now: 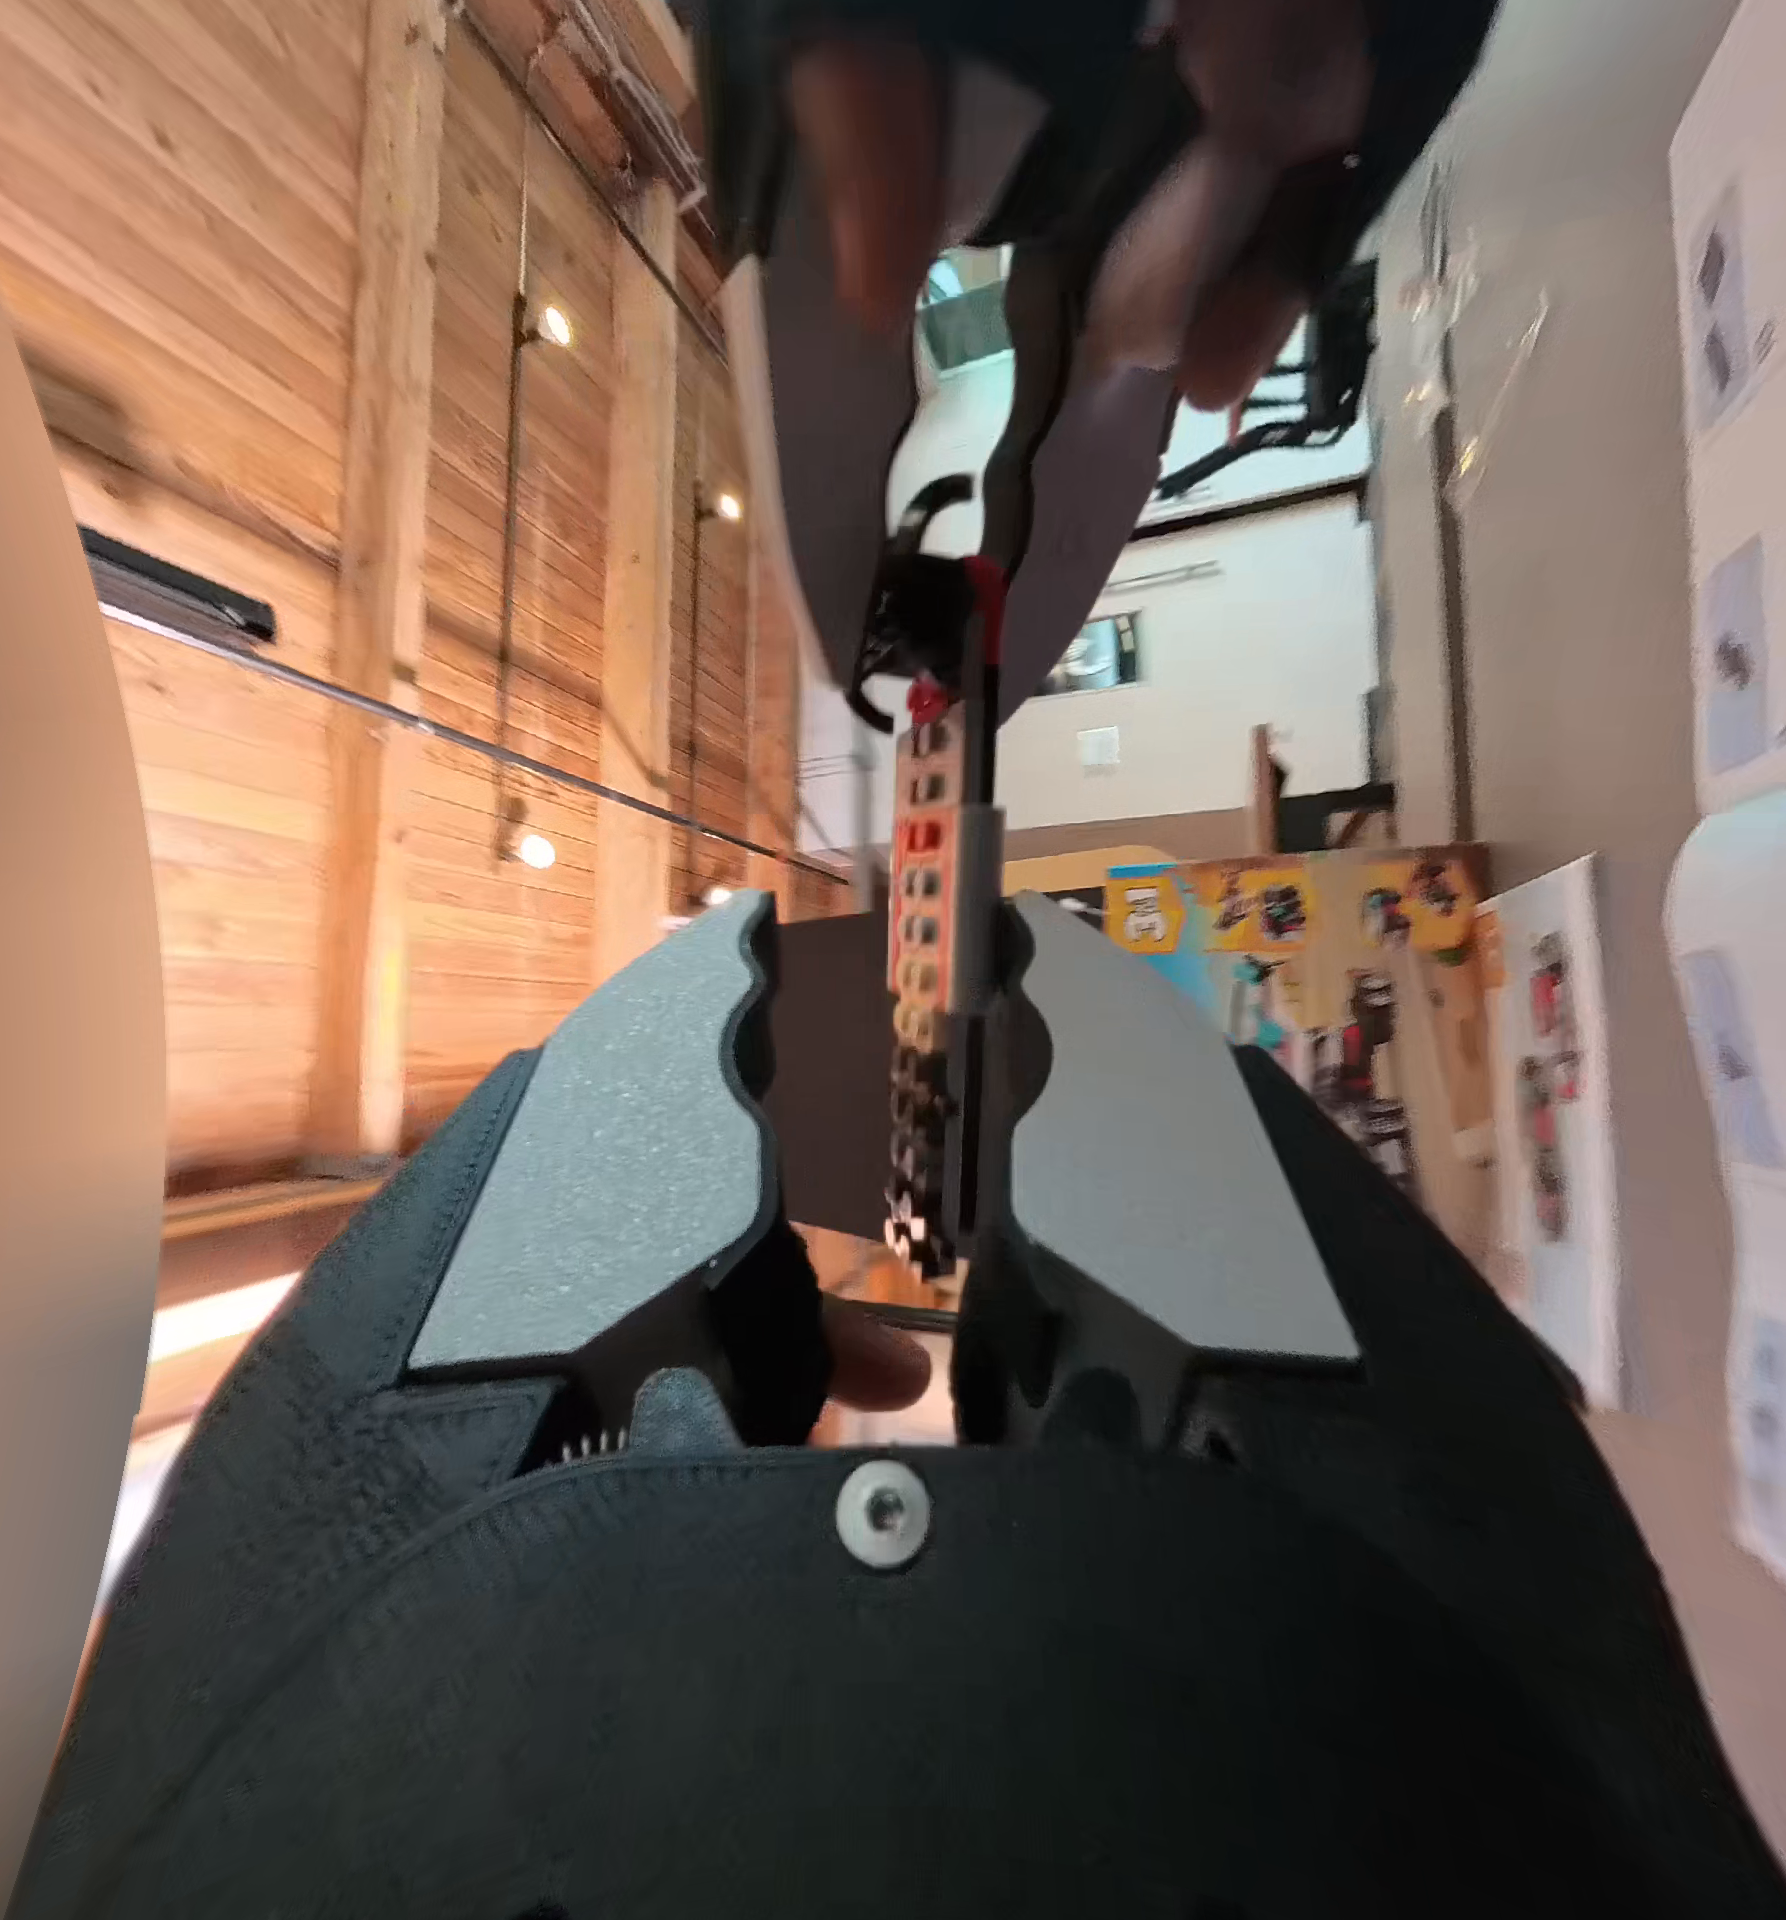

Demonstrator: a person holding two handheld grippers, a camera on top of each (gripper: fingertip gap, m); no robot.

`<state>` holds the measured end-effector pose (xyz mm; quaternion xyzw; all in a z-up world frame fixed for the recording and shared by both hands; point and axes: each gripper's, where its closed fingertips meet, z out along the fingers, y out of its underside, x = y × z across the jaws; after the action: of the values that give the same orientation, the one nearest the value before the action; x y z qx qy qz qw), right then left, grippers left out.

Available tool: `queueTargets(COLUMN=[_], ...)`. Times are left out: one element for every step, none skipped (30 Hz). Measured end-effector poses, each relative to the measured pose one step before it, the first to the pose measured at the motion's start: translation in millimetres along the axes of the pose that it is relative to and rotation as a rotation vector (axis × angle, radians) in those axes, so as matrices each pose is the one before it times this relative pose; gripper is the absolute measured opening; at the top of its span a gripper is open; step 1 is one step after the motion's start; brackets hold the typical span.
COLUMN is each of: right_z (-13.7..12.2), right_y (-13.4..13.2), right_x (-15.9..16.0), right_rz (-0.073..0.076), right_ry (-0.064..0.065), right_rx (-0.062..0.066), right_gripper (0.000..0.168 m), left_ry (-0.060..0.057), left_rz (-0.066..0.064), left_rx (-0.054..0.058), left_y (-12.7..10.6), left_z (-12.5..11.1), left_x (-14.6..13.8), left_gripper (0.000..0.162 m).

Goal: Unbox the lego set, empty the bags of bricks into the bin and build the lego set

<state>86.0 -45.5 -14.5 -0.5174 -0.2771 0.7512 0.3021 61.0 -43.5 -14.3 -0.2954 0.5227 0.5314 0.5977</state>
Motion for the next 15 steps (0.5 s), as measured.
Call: queueTargets(right_z=[-3.85,-4.12,-4.54,-5.42,-6.27,-6.84,-6.44,-5.34,-4.12,-2.81,-1.64,-0.61,-0.21,0.10,0.11], right_y=[-0.37,2.42,2.73,2.28,4.11,6.20,7.78,7.73,5.75,3.97,4.03,3.86,3.24,2.98,2.46], right_x=[1.96,3.27,0.19,-1.41,0.08,0.39,0.85,0.99,-0.09,-0.56,0.00,1.70,2.34,1.63,0.91], right_rz=[-0.0570,-0.0736,-0.0905,-0.0882,-0.0692,-0.0576,-0.0208,0.0181,0.0359,0.0427,0.0486,0.0463,0.0376,0.0299,0.0252], right_ry=[0.0231,0.0356,0.0219,0.0199,0.0276,0.0227,0.0164,0.0078,-0.0049,-0.0119,-0.0129,-0.0030,0.0011,-0.0023,-0.0033], right_rx=[-0.0181,-0.0443,-0.0476,-0.0434,-0.0591,-0.0674,-0.0667,-0.0525,-0.0232,-0.0019,0.0004,0.0031,0.0068,0.0055,0.0050], right_gripper=[0.024,0.024,0.024,0.026,0.023,0.024,0.024,0.024,0.024,0.024,0.024,0.024,0.025,0.025,0.025], left_ry=[0.0438,0.0672,0.0777,0.0756,0.0665,0.0514,0.0472,0.0546,0.0494,0.0363,0.0285,0.0241,0.0166,0.0096,0.0005], left_rz=[-0.0949,-0.1168,-0.1273,-0.1210,-0.1084,-0.1003,-0.0928,-0.0828,-0.0702,-0.0475,-0.0196,0.0080,0.0285,0.0359,0.0406], left_rx=[-0.0029,-0.0077,-0.0099,-0.0006,0.0113,0.0167,0.0182,0.0162,0.0099,0.0007,-0.0091,-0.0222,-0.0340,-0.0383,-0.0368], left_y=[0.82,1.00,0.96,-0.16,-1.34,-2.22,-2.60,-2.68,-1.60,0.11,1.94,3.29,3.98,3.77,3.18], left_z=[-1.68,-1.66,-1.87,-2.41,-2.87,-3.07,-2.63,-1.11,0.90,3.09,4.99,6.10,6.55,6.24,5.33], left_x=[2.09,4.80,6.38,6.87,6.85,6.25,7.40,9.87,10.46,9.57,9.09,8.49,7.00,5.33,3.12], left_gripper=[0.045,0.051,0.056,0.060,0.063,0.067,0.069,0.069,0.070,0.070,0.070,0.070,0.069,0.066,0.062])
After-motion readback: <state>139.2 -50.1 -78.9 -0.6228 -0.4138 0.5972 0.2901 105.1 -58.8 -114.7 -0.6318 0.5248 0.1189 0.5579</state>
